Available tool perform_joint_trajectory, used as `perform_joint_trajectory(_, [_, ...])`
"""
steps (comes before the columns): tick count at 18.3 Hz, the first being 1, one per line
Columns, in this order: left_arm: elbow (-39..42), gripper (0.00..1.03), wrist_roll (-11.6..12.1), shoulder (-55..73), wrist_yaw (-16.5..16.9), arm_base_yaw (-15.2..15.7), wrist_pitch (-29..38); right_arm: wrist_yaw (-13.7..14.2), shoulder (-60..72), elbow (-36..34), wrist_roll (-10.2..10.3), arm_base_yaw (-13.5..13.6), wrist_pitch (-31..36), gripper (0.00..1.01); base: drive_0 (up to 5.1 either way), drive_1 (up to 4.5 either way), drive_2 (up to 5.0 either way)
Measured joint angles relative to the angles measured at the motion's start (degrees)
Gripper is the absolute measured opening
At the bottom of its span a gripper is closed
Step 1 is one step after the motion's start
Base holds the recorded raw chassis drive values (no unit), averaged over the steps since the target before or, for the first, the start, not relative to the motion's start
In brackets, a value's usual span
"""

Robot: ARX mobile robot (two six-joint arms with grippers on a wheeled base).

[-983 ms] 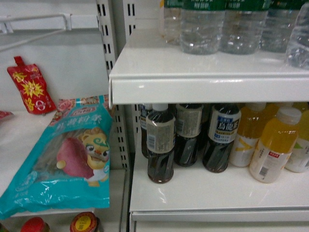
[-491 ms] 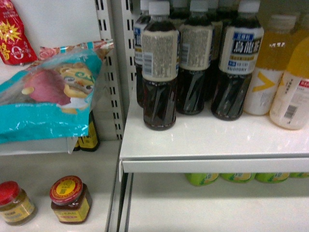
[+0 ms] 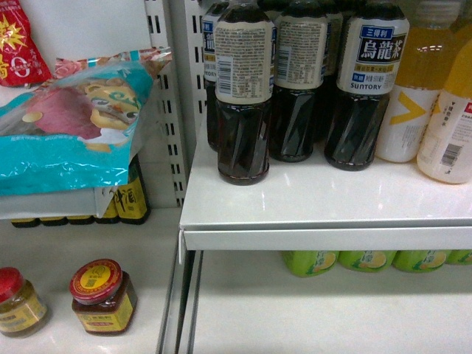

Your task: Move water from second to third shelf

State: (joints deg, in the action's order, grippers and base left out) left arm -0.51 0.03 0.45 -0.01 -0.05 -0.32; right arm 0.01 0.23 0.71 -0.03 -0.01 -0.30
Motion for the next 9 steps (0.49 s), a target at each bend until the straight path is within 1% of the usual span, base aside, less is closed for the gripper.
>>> perform_joint_trajectory(9, [0.0, 0.98, 0.0, 0.0, 0.0, 0.0, 0.0, 0.0, 0.02, 0.0, 0.0, 0.0, 0.0, 0.98, 0.0, 0.0, 0.0])
